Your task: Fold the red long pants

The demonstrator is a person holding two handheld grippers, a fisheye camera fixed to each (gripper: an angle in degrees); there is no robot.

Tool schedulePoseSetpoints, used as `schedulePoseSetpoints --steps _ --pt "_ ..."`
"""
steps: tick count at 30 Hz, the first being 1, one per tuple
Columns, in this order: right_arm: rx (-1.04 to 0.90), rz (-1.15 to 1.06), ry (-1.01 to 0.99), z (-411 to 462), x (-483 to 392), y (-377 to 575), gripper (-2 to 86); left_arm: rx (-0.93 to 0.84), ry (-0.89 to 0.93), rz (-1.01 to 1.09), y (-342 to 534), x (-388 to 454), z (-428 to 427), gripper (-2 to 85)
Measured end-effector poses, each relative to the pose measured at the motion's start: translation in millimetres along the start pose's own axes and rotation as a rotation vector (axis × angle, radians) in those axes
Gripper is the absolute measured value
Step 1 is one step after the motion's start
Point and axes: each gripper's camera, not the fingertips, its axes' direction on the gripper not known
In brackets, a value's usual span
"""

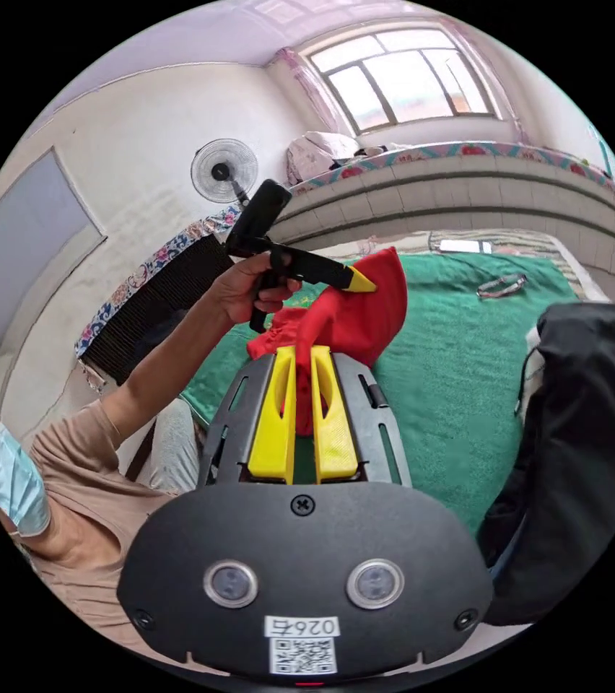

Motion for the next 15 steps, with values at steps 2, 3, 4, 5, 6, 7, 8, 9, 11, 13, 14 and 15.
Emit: schedulePoseSetpoints --steps 2,3,4,5,6,7,8,9,11,13,14,15 --pt "-0.020 -0.071 -0.023 25 -26 -16 -0.9 0.038 -0.021 -0.020 29 -12 -42 0.7" --pt "-0.036 -0.109 -0.039 45 -42 -27 -0.9 0.058 -0.038 -0.042 51 -22 -68 0.7" --pt "-0.048 -0.131 -0.045 56 -50 -32 -0.9 0.069 -0.049 -0.057 62 -28 -81 0.7" --pt "-0.068 -0.163 -0.056 80 -65 -43 -0.9 0.092 -0.070 -0.090 86 -41 -106 0.7" --pt "-0.086 -0.184 -0.074 103 -78 -53 -0.9 0.118 -0.077 -0.129 110 -55 -128 0.7" --pt "-0.098 -0.196 -0.084 116 -84 -58 -0.9 0.133 -0.079 -0.148 121 -63 -139 0.7" --pt "-0.123 -0.210 -0.101 142 -96 -69 -0.9 0.160 -0.082 -0.187 144 -78 -157 0.8" --pt "-0.143 -0.220 -0.124 168 -106 -78 -0.8 0.185 -0.081 -0.226 165 -95 -173 0.8" --pt "-0.178 -0.212 -0.170 209 -115 -91 -0.5 0.206 -0.095 -0.286 194 -121 -191 0.9" --pt "-0.254 -0.202 -0.202 252 -119 -100 0.0 0.199 -0.118 -0.356 220 -148 -198 1.1" --pt "-0.359 -0.166 -0.172 280 -115 -104 0.4 0.204 -0.129 -0.403 236 -165 -199 1.3" --pt "-0.428 -0.136 -0.126 299 -108 -101 0.3 0.237 -0.137 -0.453 252 -180 -200 1.6"
